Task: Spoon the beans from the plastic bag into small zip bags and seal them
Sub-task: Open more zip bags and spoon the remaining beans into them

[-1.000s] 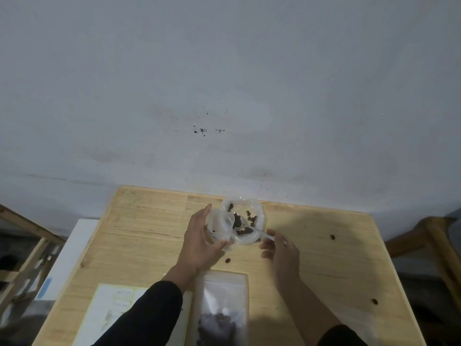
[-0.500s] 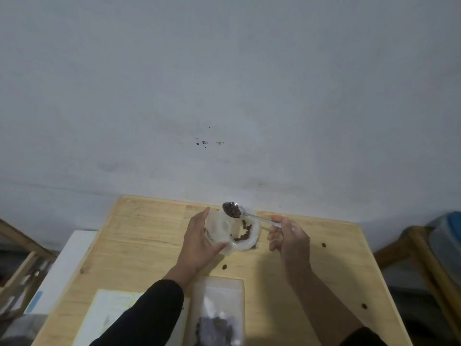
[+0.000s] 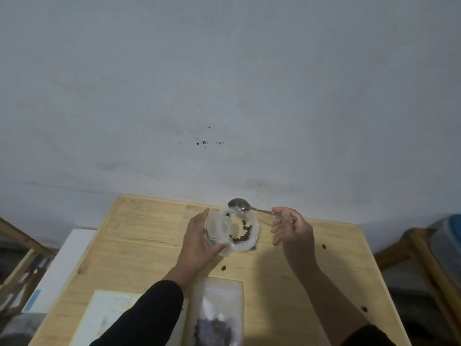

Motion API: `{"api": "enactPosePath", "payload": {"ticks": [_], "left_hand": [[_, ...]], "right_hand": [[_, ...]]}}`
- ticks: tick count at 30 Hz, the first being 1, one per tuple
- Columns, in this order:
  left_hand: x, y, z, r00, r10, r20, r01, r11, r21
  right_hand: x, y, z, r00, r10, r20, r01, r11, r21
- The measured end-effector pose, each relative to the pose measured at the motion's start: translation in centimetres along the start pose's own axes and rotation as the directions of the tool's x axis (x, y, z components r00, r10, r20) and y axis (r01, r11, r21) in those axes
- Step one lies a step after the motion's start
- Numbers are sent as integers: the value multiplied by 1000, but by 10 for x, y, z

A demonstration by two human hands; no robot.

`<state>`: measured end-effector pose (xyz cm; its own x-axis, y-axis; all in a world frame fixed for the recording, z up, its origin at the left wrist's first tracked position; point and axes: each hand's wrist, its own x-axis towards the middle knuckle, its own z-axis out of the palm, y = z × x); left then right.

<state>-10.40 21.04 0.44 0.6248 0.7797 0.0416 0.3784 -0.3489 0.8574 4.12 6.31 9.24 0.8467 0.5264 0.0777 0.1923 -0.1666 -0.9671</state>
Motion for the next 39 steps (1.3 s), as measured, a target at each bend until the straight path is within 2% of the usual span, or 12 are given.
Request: {"api": "enactPosePath", "payload": {"ticks": [2, 5, 9, 12, 17, 22, 27, 33, 39], "left_hand": [[-1, -3, 2, 1000, -5, 12, 5, 1000, -2], [-4, -3, 5, 999, -44, 23, 44, 999, -5], [-8, 1, 7, 997, -70, 19, 70, 998, -6], [-9, 4, 9, 998, -60, 1, 60, 998, 12], [-6, 1, 15, 997, -68, -26, 69, 996, 51], [-5, 4, 20, 997, -77, -30, 78, 996, 45], [0, 4, 21, 997, -81, -18, 82, 995, 48], [1, 3, 20, 995, -95, -14, 95, 994, 48], [3, 3, 14, 997, -77, -8, 77, 995, 55]], "right_hand": [[8, 13, -2, 1000, -19, -6, 18, 992, -124], [14, 35, -2, 994, -95, 58, 108, 945, -307], [8, 59, 0, 972, -207, 113, 234, 915, -328], [-1, 76, 4, 988, -144, 65, 157, 936, -315], [-21, 83, 10, 991, 124, -46, -130, 980, -149], [-36, 85, 15, 957, 277, -88, -272, 960, 66], [-40, 86, 21, 927, 370, -63, -357, 921, 159], [-38, 80, 29, 847, 530, -35, -497, 814, 302], [-28, 73, 25, 826, 559, -70, -500, 785, 365]]}}
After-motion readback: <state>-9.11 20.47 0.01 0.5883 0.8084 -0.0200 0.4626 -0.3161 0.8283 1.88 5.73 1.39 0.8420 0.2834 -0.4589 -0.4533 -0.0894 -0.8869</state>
